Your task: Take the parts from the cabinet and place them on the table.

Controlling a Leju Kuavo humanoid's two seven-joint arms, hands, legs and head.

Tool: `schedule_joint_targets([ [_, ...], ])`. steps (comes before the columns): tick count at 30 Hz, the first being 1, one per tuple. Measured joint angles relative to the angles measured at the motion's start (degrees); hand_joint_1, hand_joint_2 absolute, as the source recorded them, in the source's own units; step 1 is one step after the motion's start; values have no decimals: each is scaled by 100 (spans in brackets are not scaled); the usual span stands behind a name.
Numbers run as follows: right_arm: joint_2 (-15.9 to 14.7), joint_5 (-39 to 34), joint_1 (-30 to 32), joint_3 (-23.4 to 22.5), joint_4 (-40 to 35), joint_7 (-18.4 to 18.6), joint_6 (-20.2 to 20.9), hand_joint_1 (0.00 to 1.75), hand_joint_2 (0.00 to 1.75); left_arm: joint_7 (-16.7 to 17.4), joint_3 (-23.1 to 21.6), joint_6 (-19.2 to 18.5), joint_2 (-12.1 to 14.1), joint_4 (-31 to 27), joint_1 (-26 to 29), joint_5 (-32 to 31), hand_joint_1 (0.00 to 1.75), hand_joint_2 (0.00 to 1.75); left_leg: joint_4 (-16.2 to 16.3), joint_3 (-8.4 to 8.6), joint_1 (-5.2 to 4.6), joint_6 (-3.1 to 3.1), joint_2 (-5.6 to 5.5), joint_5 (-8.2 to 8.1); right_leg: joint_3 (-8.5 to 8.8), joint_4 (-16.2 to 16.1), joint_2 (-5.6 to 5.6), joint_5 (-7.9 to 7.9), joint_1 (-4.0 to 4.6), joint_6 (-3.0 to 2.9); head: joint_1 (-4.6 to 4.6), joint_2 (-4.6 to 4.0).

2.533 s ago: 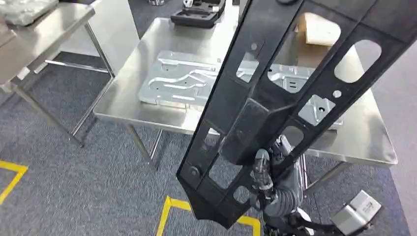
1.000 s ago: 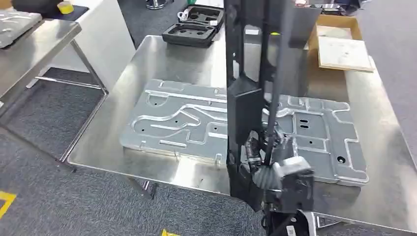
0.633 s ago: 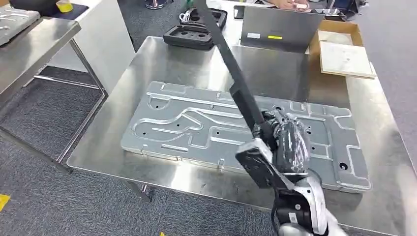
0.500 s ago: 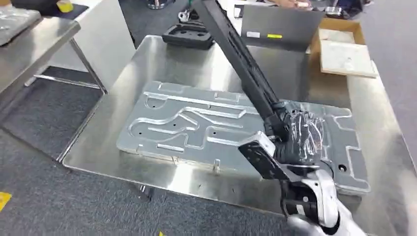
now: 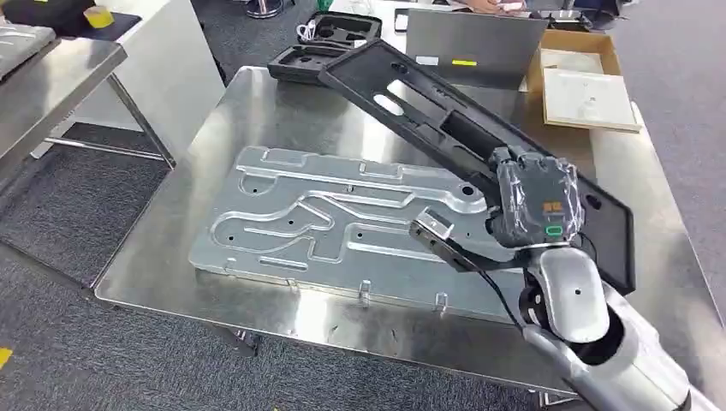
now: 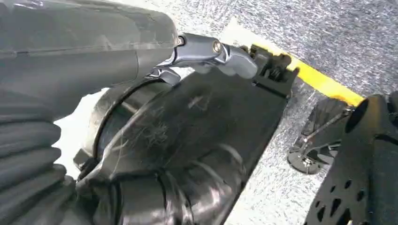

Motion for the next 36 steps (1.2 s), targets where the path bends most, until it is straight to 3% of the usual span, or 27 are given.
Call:
schedule_joint_targets([
  [2, -107, 114, -69, 44, 145, -2, 145, 175, 175, -2, 0, 0, 9, 0, 5, -5, 0, 175, -111, 38, 0, 40, -14, 53, 44, -71, -5, 27, 2, 61, 0, 0],
  [3, -155, 195, -126, 70, 199, -7, 235, 175, 175, -2, 0, 0, 11, 0, 5, -15, 0, 175, -221, 104, 79, 48, -10, 121, 9, -75, -12, -7, -10, 86, 13, 0],
  [4, -203, 278, -206, 103, 283, -9, 309, 175, 175, -7, 0, -13, 11, -2, -3, -20, 0, 175, -273, 130, 53, 64, -13, 146, -39, 79, -17, -111, 2, 99, -2, 0],
  [6, -262, 389, -364, 175, 468, -15, 383, 175, 175, -4, 2, -26, 11, -2, -13, -37, 0, 175, -267, 122, 61, 86, 0, 148, -407, 888, -24, -506, 4, 125, 6, 0],
  [7, -277, 413, -377, 192, 575, -18, 387, 0, 0, -4, 2, -37, 9, -2, -12, -55, 0, 175, -263, 123, 61, 93, 1, 142, -617, 1313, -23, -648, -3, 151, 9, 0],
  [8, -295, 431, -381, 225, 677, -28, 394, 0, 0, 2, 2, -46, 9, -2, -10, -55, 0, 175, -257, 122, 62, 103, 0, 135, -751, 1549, -25, -677, -8, 171, 7, 0],
  [9, -304, 439, -397, 276, 779, -35, 387, 0, 0, 13, 2, -52, 11, -2, -7, -55, 0, 175, -248, 122, 68, 100, -2, 129, -755, 1505, -30, -568, -18, 186, 11, 0],
  [10, -308, 446, -442, 313, 857, -53, 365, 0, 0, 24, 2, -61, 11, -2, -8, -55, 0, 175, -225, 122, 76, 92, -6, 115, -628, 1204, -36, -347, -37, 201, 7, 0],
  [12, -308, 446, -585, 369, 1027, -68, 293, 0, 0, 35, 2, -72, 9, -2, -17, -55, 0, 175, -126, 120, 93, 39, -8, 43, -140, 207, -46, 156, -80, 240, 7, 0],
  [13, -306, 446, -619, 387, 1111, -74, 261, 0, 0, 37, 4, -66, 13, -2, -16, -61, 0, 0, -81, 85, 73, 0, -16, 1, -45, 43, -43, 2, -57, 238, 4, 0],
  [14, -306, 446, -636, 422, 1172, -74, 245, 0, 0, 37, 4, -48, 15, -2, -28, -64, 0, 0, 9, 43, 56, -23, -23, -19, -26, -17, -20, 43, -44, 164, 22, 2],
  [17, -314, 426, -613, 488, 1316, -74, 202, 0, 0, 33, 7, -20, 17, -2, -18, -81, 0, 0, -43, 32, 58, -69, -30, 11, -63, 3, -25, 52, -22, 72, 6, 0],
  [19, -312, 400, -635, 538, 1369, -74, 175, 0, 0, 31, 7, 7, 22, -4, -33, -123, 0, 0, 136, -40, 72, -128, -11, -147, -26, -37, -33, 65, -55, 12, 4, 0],
  [22, -312, 382, -647, 590, 1456, -74, 130, 0, 0, 70, 7, 30, 17, -4, -49, -184, 0, 0, 1322, -588, 104, -199, 6, -706, -14, -33, -73, 79, -38, -42, -24, 0],
  [23, -312, 376, -646, 606, 1478, -74, 116, 0, 0, 92, 7, 46, 17, -4, -46, -197, 0, 0, 1623, -739, 106, -204, 5, -809, -15, -31, -72, 78, -33, -43, -24, 0],
  [24, -312, 356, -646, 632, 1493, -72, 105, 0, 0, 116, 7, 81, 18, -4, -44, -241, 0, 0, 1668, -767, 105, -197, 5, -762, -15, -28, -72, 78, -27, -43, -22, 0],
  [25, -312, 321, -646, 654, 1508, -68, 90, 0, 0, 120, 7, 111, 17, -4, -42, -256, 0, 0, 1439, -652, 105, -181, 5, -592, -15, -24, -69, 78, -23, -43, -24, 0],
  [27, -312, 264, -647, 667, 1506, -63, 46, 0, 0, 122, 7, 146, 20, -4, -48, -293, 0, 0, 458, -130, 102, -125, 4, -95, 1, -22, -62, 78, -19, -43, -26, 2],
  [28, -312, 254, -648, 669, 1487, -63, 7, 0, 0, 120, 9, 151, 20, -4, -57, -295, 0, 0, 48, 64, 90, -96, -1, -18, 8, -27, -63, 80, -22, -41, -20, 0],
  [29, -312, 243, -650, 673, 1452, -63, -52, 0, 0, 120, 9, 153, 20, -4, -61, -295, 0, 0, -23, 144, 68, -92, -11, -69, -3, -27, -63, 90, 2, -22, -13, 0],
  [31, -288, 236, -640, 697, 1321, -59, -198, 0, 0, 122, 35, 184, 20, -9, -54, -313, 0, 0, -40, 108, 31, -72, -13, -4, -15, -48, -62, 138, -16, 50, -13, 0],
  [33, -251, 236, -625, 702, 1183, -48, -262, 0, 0, 131, 35, 212, 28, -9, -44, -330, 0, 0, -144, 125, 50, 5, 1, 94, -6, -99, -50, 179, -20, 131, -18, 0],
  [34, -233, 236, -622, 704, 1130, -48, -290, 0, 0, 133, 35, 225, 22, -9, -51, -341, 0, 0, -197, 133, 84, 22, 26, 151, -21, -30, -66, 91, -27, 133, -11, 0],
  [36, -205, 232, -617, 704, 962, -33, -358, 0, 0, 136, 42, 249, 20, -15, -66, -356, 0, 0, -232, 53, 71, 106, 27, 240, -223, 578, -59, -513, -1, 138, 0, 0],
])
